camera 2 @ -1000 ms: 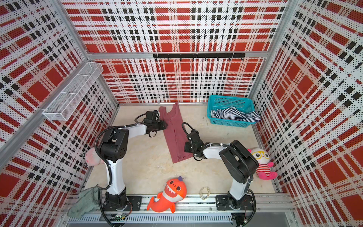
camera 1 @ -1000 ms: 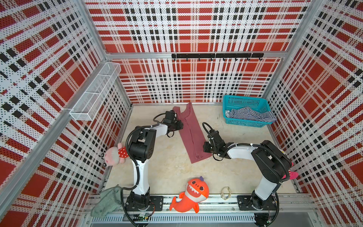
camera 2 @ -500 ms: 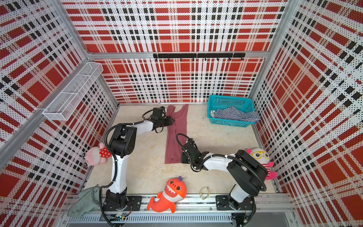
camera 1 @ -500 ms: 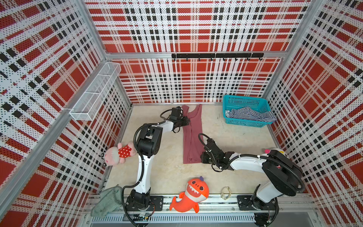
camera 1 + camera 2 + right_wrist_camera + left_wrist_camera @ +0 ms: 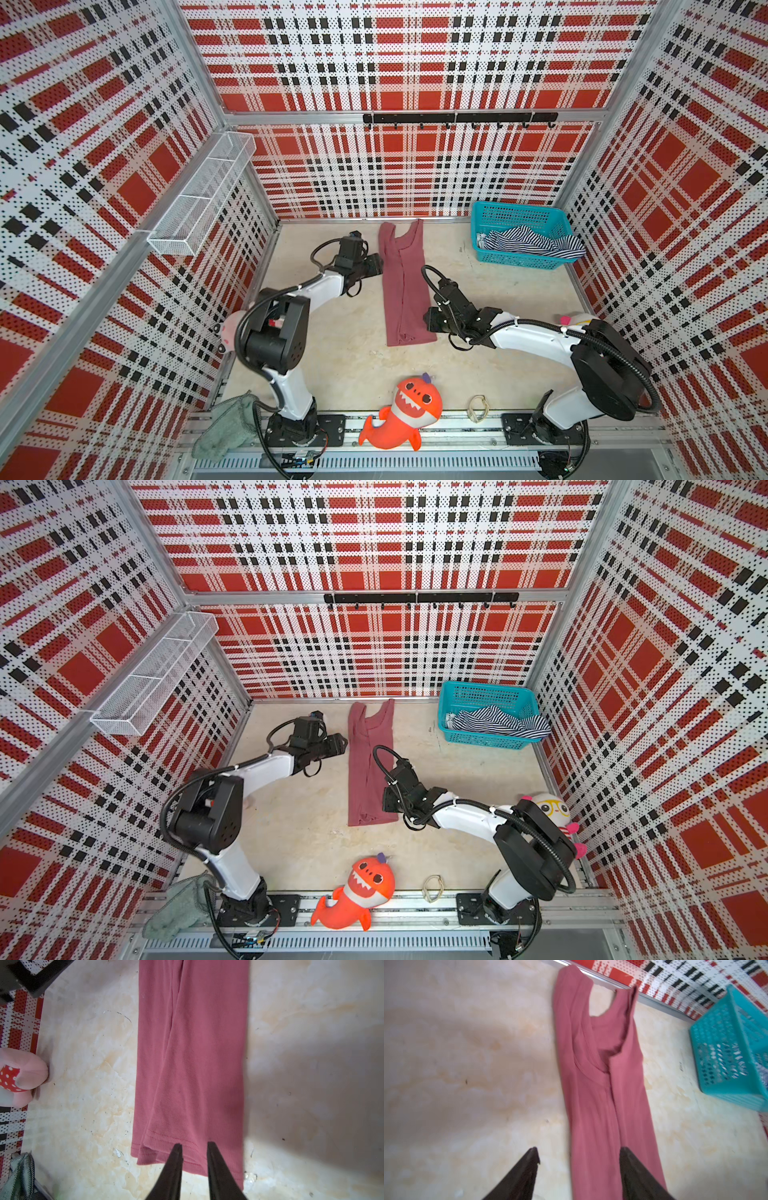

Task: Fold and stack tank tops
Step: Smooth out the tank top at the center of the table.

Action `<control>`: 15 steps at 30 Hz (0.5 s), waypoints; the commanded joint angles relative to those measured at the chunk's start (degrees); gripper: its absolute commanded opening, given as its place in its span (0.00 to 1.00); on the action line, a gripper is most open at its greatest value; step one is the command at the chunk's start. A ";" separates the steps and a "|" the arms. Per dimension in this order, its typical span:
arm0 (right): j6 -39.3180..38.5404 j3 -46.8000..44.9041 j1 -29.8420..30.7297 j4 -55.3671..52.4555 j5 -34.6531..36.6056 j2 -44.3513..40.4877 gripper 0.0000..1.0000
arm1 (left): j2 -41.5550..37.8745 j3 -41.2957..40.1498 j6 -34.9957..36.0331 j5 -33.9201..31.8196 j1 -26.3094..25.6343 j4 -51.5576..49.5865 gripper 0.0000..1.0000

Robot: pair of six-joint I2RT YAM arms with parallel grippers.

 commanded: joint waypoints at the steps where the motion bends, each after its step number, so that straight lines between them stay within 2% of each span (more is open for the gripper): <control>1: -1.49 2.43 0.30 0.74 -2.55 2.98 0.25 | -5.30 -9.81 -8.65 4.15 -4.37 9.54 0.62; 4: -1.19 2.58 0.26 2.69 -3.87 5.27 0.25 | -7.23 -18.73 -17.29 5.64 -7.56 19.42 0.58; 9: 0.06 0.40 0.21 4.51 -3.29 6.90 0.24 | -7.09 -27.51 -25.28 2.78 -10.80 28.25 0.55; 15: 0.99 -3.25 -0.78 2.39 -0.24 6.71 0.23 | -6.33 -33.54 -27.23 1.19 -10.80 31.11 0.58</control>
